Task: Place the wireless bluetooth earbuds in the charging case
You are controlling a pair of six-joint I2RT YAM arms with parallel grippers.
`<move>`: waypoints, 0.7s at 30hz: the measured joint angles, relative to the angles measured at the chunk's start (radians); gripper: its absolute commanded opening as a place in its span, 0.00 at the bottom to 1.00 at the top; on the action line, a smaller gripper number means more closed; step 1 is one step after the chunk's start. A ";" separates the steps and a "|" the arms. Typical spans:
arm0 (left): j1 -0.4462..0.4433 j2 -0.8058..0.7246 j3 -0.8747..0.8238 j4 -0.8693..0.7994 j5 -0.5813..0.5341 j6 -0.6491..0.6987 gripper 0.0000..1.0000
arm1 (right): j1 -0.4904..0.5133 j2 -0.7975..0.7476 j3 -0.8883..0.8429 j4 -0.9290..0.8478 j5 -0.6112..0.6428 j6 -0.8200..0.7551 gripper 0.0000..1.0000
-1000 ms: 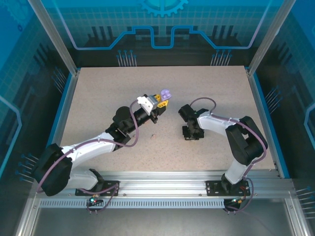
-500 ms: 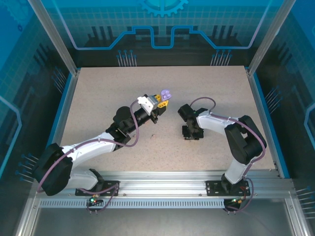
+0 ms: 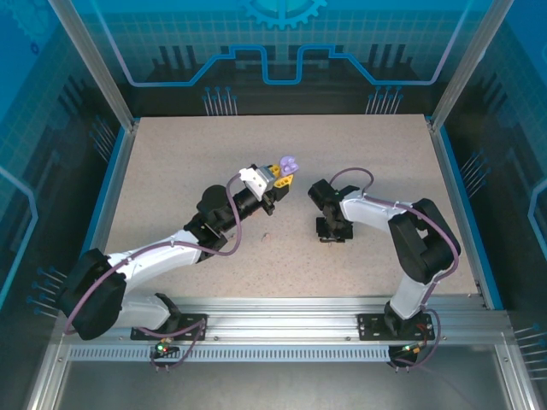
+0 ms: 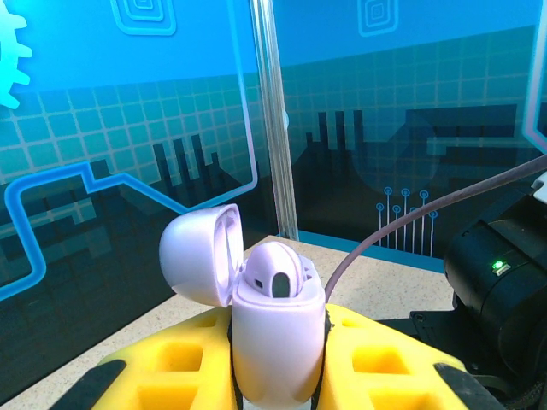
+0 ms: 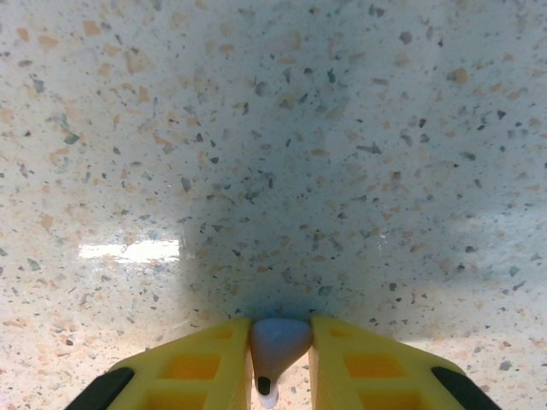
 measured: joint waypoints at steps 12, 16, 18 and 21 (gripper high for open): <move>0.000 0.000 0.000 -0.008 0.010 0.000 0.00 | -0.006 -0.069 -0.047 0.065 -0.026 -0.031 0.07; 0.000 -0.002 0.000 -0.014 0.017 0.001 0.00 | -0.010 -0.188 -0.068 0.109 -0.048 -0.056 0.08; 0.000 -0.005 0.000 -0.019 0.021 0.001 0.00 | -0.019 -0.257 -0.070 0.129 -0.060 -0.067 0.08; -0.001 -0.014 0.000 -0.026 0.027 0.001 0.00 | -0.039 -0.369 -0.070 0.156 -0.073 -0.081 0.09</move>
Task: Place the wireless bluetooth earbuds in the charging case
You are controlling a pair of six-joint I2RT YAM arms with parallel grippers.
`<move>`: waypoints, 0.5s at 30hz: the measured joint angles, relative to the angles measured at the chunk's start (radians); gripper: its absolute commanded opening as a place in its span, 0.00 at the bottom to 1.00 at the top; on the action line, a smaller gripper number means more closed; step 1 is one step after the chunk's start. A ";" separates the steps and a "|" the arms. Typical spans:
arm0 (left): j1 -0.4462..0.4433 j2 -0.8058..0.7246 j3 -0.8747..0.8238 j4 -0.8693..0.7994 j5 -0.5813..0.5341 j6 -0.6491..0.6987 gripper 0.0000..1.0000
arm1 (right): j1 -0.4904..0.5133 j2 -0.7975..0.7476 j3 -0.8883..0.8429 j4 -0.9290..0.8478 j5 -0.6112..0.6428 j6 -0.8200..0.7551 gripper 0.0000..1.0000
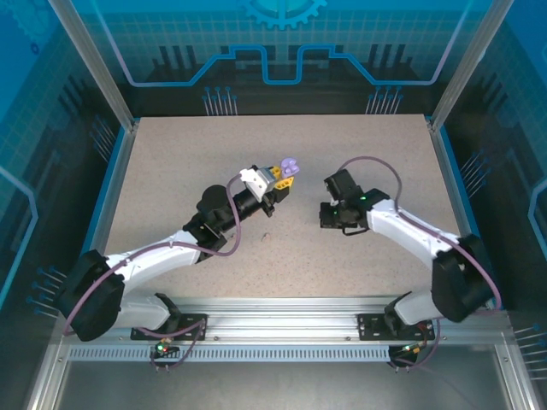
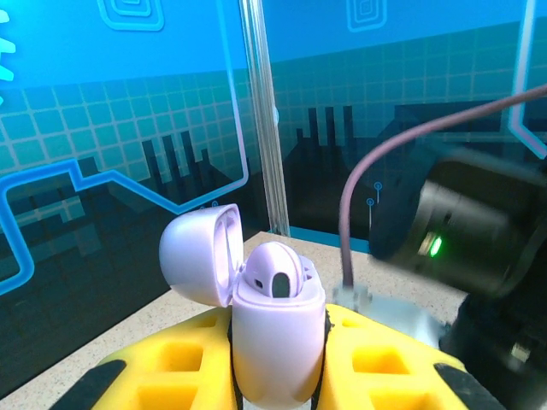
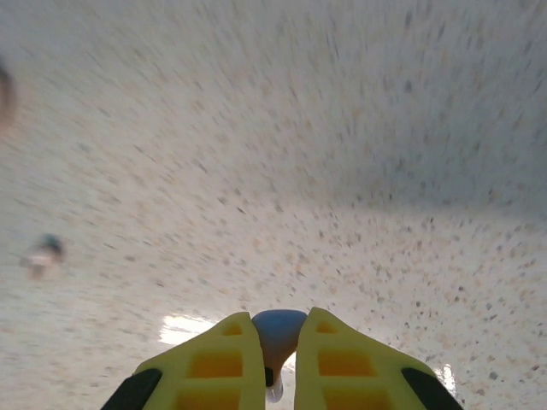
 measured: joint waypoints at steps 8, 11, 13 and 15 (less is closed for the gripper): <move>0.000 -0.006 0.000 0.001 0.035 0.005 0.00 | -0.074 -0.218 0.085 0.018 -0.056 -0.065 0.10; 0.000 -0.006 0.004 -0.001 0.053 0.020 0.00 | -0.100 -0.257 0.169 0.026 -0.088 -0.088 0.10; 0.000 -0.006 0.019 -0.004 0.063 0.027 0.00 | -0.114 -0.274 0.227 0.033 -0.106 -0.099 0.11; 0.000 -0.005 0.044 -0.004 0.071 0.031 0.00 | -0.126 -0.286 0.277 0.053 -0.126 -0.106 0.11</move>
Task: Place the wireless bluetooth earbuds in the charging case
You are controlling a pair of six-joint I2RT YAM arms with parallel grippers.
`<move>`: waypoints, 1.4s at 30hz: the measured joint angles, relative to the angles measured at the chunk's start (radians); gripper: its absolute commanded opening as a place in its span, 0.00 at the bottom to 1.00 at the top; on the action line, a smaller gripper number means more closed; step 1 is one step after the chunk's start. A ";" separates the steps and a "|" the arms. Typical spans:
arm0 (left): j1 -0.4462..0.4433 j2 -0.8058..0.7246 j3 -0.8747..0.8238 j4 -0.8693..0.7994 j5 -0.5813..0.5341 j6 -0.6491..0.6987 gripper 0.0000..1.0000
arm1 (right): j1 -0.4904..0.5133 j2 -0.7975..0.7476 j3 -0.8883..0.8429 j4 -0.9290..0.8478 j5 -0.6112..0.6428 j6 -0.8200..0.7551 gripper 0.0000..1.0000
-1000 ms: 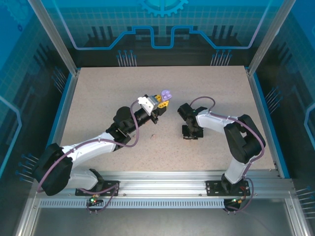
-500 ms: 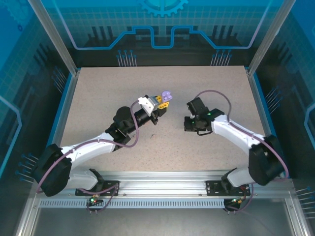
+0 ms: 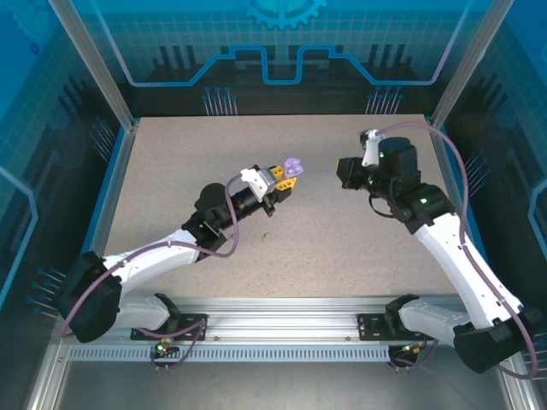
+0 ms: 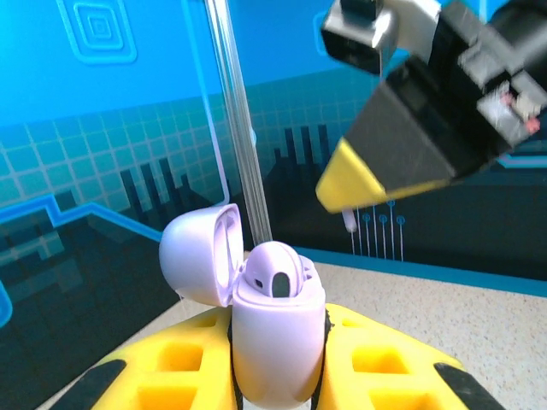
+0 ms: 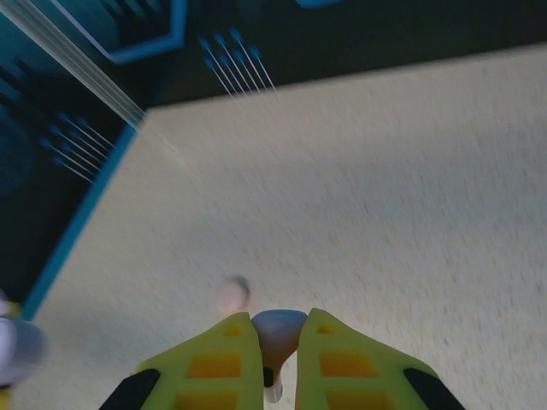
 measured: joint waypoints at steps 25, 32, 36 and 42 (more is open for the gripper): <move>-0.003 0.117 0.172 0.005 0.037 -0.012 0.00 | -0.002 -0.013 0.037 0.242 -0.294 -0.020 0.11; -0.006 0.118 0.177 0.004 0.038 -0.012 0.00 | 0.028 0.012 0.033 0.244 -0.299 -0.020 0.11; -0.008 0.120 0.177 0.004 0.038 -0.012 0.00 | 0.038 0.027 0.033 0.253 -0.299 -0.020 0.11; -0.011 0.122 0.177 0.004 0.038 -0.012 0.00 | 0.043 0.040 0.028 0.261 -0.299 -0.019 0.11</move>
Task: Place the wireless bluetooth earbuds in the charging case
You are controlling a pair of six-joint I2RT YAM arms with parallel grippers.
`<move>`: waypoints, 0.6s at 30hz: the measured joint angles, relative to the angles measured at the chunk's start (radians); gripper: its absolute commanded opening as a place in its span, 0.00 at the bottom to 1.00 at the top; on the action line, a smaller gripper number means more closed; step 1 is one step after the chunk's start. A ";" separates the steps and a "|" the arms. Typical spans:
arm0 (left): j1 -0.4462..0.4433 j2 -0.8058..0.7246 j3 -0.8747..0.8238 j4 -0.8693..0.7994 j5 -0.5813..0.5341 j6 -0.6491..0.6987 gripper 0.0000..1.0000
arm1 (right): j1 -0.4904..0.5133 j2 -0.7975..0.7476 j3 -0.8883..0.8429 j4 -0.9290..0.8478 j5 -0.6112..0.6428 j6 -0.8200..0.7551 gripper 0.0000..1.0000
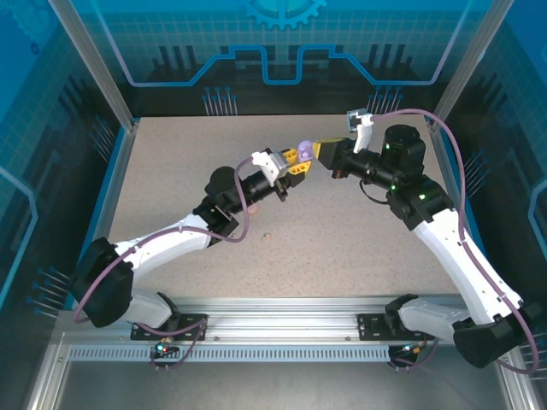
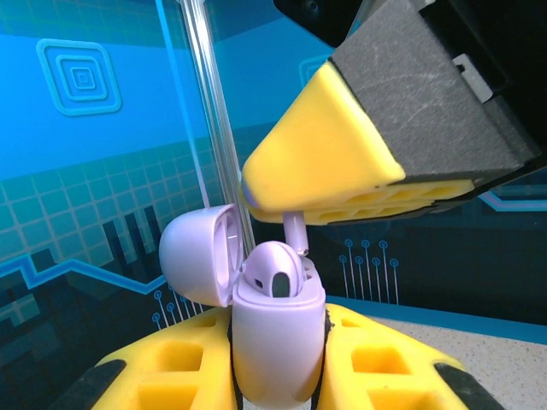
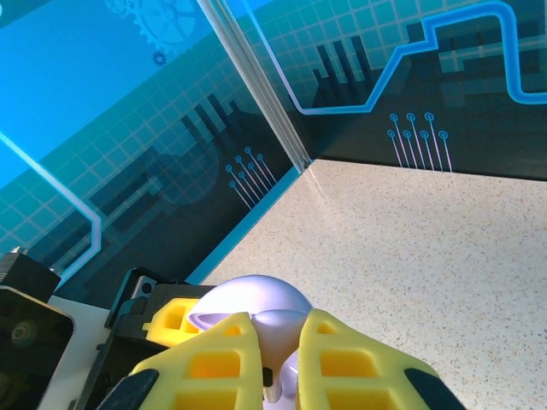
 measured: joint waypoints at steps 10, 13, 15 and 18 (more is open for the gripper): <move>-0.001 0.002 0.000 -0.001 0.000 0.000 0.00 | 0.004 0.002 -0.018 0.018 0.001 0.000 0.10; -0.002 0.003 0.000 -0.005 0.002 0.000 0.00 | 0.005 -0.006 -0.028 0.019 0.003 -0.003 0.10; -0.002 0.006 0.000 -0.004 0.004 0.000 0.00 | 0.005 -0.013 -0.034 0.018 0.005 -0.005 0.10; -0.005 0.008 0.000 -0.005 0.003 0.000 0.00 | 0.006 -0.018 -0.040 0.015 0.003 -0.011 0.09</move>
